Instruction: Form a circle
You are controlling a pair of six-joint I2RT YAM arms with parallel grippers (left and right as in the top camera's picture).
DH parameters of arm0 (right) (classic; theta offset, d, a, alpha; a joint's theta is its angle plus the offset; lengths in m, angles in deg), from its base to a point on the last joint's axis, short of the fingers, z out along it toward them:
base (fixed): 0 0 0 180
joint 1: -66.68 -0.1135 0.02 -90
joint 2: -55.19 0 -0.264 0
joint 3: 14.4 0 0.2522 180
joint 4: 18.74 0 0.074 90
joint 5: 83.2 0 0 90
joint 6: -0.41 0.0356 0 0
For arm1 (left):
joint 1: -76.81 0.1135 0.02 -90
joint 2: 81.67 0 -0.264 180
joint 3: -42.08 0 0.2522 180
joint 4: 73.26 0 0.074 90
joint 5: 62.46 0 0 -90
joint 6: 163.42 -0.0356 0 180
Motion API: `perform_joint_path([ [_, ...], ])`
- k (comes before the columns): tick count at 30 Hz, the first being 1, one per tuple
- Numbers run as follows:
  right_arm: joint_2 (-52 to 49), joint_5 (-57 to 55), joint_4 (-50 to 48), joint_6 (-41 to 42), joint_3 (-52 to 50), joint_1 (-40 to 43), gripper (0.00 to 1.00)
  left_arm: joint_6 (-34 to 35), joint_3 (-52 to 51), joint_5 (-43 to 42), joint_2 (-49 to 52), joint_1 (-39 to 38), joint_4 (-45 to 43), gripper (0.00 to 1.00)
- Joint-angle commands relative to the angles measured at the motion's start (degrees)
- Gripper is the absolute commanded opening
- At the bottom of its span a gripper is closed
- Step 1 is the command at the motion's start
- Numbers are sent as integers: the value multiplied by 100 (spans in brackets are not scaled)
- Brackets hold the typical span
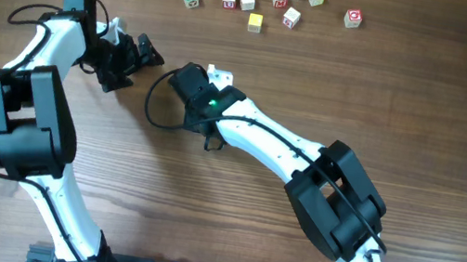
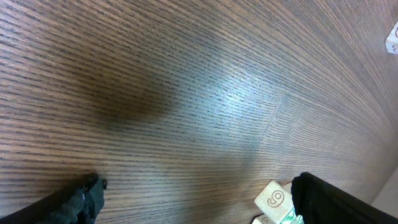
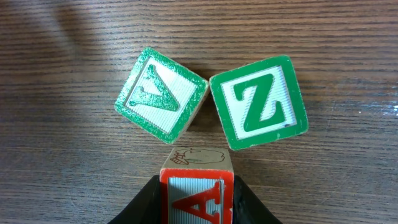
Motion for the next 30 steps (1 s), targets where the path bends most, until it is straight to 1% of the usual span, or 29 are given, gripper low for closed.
perform_joint_path([
  [1, -149, -168, -24, -20, 83, 24, 23, -33, -136, 365, 173, 11, 31, 100],
  [12, -149, -275, -33, -15, 83, 46, 23, -35, -136, 367, 173, 11, 31, 100],
  [16, -149, -254, -83, -22, 83, 46, 24, -33, -136, 367, 173, 11, 31, 100],
  [22, -149, -251, -107, -22, 83, 46, 34, -33, -136, 367, 173, 11, 31, 100],
  [26, -149, -254, -90, -20, 83, 46, 46, -33, -136, 367, 173, 11, 31, 100],
  [30, -149, -254, -94, -17, 83, 46, 47, -33, -136, 367, 173, 11, 31, 100],
])
